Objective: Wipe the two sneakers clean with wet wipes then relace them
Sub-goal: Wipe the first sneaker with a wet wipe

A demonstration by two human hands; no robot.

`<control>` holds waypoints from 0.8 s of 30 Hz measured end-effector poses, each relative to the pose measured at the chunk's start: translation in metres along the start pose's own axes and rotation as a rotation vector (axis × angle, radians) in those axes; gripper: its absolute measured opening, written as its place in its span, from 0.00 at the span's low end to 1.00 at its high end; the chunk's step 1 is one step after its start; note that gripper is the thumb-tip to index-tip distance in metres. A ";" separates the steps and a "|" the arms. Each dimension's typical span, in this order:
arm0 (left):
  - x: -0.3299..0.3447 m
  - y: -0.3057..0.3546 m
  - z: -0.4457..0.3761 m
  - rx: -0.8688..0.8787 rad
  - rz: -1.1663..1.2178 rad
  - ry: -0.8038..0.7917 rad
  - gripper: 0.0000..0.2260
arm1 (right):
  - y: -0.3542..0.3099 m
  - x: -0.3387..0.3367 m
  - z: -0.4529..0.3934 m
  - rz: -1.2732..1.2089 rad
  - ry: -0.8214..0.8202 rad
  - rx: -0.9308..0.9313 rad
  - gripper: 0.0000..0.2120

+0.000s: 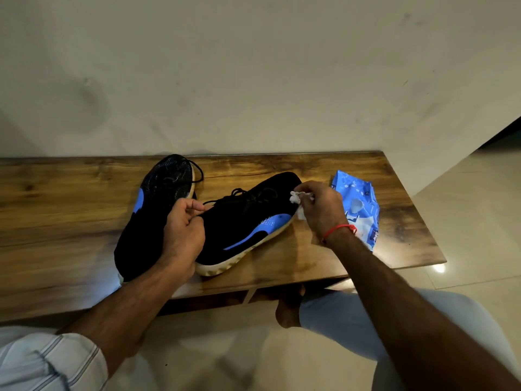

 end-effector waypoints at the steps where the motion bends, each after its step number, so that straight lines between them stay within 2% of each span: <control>1: 0.001 0.000 0.000 -0.025 0.032 0.002 0.16 | 0.000 0.006 0.000 0.006 -0.022 -0.014 0.08; 7: 0.000 -0.005 0.002 -0.136 0.111 0.008 0.16 | -0.031 0.033 0.039 0.011 -0.122 -0.140 0.07; 11: 0.000 -0.013 0.001 -0.212 0.114 0.014 0.13 | -0.086 0.047 0.086 -0.102 -0.150 -0.395 0.07; 16: 0.010 -0.007 0.010 -0.206 0.062 -0.148 0.19 | -0.112 0.053 0.106 -0.148 -0.295 -0.628 0.05; 18: 0.014 -0.006 0.013 -0.188 0.027 -0.186 0.20 | -0.099 0.045 0.087 -0.062 -0.294 -0.604 0.06; 22: 0.019 0.000 0.015 -0.143 0.022 -0.192 0.19 | -0.047 0.006 0.022 0.087 -0.041 -0.300 0.07; 24: 0.019 0.002 0.017 -0.118 0.023 -0.169 0.20 | -0.034 0.001 0.013 0.103 -0.024 -0.205 0.07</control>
Point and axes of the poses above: each hand's wrist, its own z-axis away from the middle knuckle, its own x-axis out of the palm, y = z × x, the point moved 8 cm from there along -z, towards the middle knuckle, and after that the axes turned 10 degrees about -z, right-handed, at the moved point
